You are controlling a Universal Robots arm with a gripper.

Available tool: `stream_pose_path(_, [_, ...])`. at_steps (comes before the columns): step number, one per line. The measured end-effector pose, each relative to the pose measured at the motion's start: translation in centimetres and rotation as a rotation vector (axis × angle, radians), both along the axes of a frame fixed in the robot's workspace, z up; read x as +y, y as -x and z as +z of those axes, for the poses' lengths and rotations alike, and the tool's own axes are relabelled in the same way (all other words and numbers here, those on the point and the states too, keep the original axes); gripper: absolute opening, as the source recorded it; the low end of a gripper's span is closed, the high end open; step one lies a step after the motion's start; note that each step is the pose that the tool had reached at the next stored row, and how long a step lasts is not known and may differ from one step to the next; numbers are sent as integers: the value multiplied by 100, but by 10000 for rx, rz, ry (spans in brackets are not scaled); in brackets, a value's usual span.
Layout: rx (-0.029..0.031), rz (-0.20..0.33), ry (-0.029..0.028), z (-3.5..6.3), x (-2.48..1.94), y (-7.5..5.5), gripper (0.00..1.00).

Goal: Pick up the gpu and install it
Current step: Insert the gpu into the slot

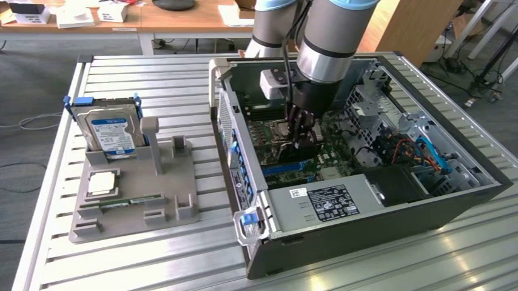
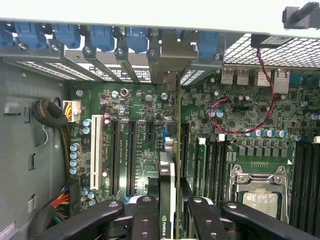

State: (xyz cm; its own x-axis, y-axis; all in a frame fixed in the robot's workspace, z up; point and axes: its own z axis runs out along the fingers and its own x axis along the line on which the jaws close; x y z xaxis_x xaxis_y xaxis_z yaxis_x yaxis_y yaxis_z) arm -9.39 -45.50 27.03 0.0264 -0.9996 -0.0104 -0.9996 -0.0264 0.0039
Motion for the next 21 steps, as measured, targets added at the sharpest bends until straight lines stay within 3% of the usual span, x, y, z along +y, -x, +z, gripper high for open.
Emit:
stream_pose_path(9, [-45,32,0,-2,0,1,27])
stream_pose_path(21, [-45,32,1,-2,0,11,27])
